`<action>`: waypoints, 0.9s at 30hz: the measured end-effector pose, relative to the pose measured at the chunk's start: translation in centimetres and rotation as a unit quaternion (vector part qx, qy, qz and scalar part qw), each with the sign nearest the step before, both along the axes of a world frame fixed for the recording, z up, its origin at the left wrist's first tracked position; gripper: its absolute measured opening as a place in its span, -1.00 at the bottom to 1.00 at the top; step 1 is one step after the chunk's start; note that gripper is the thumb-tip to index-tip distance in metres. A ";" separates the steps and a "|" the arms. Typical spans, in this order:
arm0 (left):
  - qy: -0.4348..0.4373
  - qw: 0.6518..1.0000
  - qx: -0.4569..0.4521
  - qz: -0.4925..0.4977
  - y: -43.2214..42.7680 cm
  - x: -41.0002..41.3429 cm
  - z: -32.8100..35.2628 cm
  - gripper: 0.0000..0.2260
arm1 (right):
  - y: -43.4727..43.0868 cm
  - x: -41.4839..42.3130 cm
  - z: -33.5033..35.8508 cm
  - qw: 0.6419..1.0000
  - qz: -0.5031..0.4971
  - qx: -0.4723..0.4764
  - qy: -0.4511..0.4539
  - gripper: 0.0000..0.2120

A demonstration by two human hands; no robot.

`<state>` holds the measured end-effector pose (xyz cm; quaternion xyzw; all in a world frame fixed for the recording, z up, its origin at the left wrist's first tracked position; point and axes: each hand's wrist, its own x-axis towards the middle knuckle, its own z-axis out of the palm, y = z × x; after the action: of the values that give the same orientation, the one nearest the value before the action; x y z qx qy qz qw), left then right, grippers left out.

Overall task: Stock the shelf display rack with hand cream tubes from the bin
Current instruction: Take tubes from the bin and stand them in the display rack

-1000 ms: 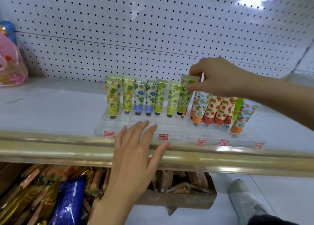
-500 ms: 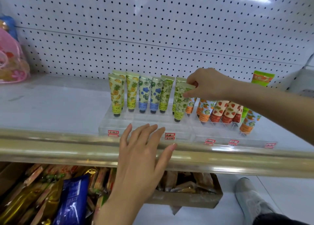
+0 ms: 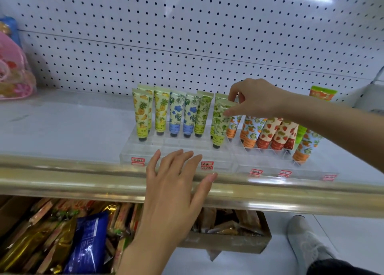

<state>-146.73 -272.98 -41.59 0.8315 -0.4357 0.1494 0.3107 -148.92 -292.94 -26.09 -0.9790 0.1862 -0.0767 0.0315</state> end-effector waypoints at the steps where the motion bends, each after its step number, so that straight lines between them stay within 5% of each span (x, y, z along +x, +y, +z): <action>1: -0.004 1.000 0.002 0.000 0.0 -0.1 0.0 -0.45 | 0.1 -0.3 0.3 1.000 0.002 -0.005 -0.007 -0.67; 9: -0.067 0.998 0.012 -0.012 1.7 -3.3 0.1 -0.49 | 3.1 -8.3 -3.6 0.976 0.121 -0.120 -0.135 -0.45; 17: -0.081 0.985 0.137 -0.062 5.9 -9.5 -7.1 -0.46 | 5.1 -18.2 -14.9 0.955 0.182 -0.227 -0.063 -0.34; 22: -0.023 0.968 0.234 -0.090 8.6 -11.8 -15.1 -0.45 | 6.1 -22.7 -25.5 0.946 0.268 -0.163 0.076 -0.43; 27: 0.151 0.950 0.274 0.012 11.0 -11.0 -22.4 -0.34 | 7.0 -24.3 -36.6 0.941 0.143 0.028 0.305 -0.36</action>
<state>-157.76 -261.97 -63.96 0.9027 -0.3975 -0.0990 0.1315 -173.21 -285.90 -62.67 -0.9706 0.0465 0.2358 0.0109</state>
